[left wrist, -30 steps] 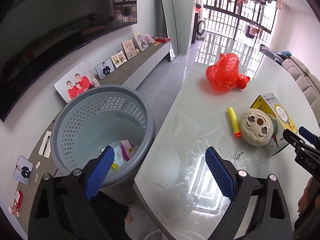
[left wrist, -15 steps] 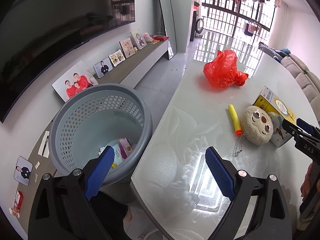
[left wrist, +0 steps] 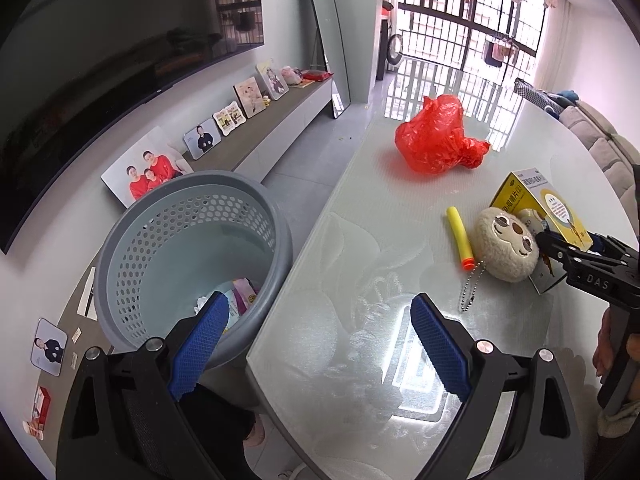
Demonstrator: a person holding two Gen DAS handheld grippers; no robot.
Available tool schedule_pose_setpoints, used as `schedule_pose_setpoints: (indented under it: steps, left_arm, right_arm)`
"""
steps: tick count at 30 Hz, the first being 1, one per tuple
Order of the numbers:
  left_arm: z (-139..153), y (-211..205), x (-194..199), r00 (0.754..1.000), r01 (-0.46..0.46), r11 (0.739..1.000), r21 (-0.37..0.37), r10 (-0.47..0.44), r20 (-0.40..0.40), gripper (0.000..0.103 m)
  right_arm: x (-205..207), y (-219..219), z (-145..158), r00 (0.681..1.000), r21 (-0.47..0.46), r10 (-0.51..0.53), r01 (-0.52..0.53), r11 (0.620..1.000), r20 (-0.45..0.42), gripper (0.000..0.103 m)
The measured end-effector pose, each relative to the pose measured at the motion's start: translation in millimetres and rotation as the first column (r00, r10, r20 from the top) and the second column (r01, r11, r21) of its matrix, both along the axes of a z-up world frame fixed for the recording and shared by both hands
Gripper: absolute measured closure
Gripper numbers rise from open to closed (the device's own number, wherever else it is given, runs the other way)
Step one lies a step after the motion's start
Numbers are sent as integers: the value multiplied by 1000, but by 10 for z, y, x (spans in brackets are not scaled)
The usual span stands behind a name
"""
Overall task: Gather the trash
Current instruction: 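Grasp the yellow medicine box with the right tool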
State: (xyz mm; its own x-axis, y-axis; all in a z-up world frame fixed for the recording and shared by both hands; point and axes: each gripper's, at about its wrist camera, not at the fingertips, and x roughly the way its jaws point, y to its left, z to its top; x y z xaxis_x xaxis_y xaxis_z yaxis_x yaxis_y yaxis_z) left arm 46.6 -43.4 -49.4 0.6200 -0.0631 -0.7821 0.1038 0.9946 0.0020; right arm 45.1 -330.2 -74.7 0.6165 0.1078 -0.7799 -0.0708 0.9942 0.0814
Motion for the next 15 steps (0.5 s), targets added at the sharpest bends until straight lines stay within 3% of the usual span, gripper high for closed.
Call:
schedule_pose_setpoints:
  steps: [6, 8, 15]
  left_arm:
    - [-59, -196, 20, 999, 46, 999, -2, -46, -10, 13]
    - [-66, -284, 37, 998, 66, 998, 0, -66, -8, 13]
    - [-89, -547, 92, 993, 120, 993, -5, -120, -16, 13]
  right_arm:
    - [6, -66, -40, 1000, 60, -12, 12, 998, 0, 26]
    - [-8, -50, -37, 1000, 57, -4, 4, 998, 9, 36]
    - [-23, -97, -24, 1000, 80, -12, 11, 997, 13, 37]
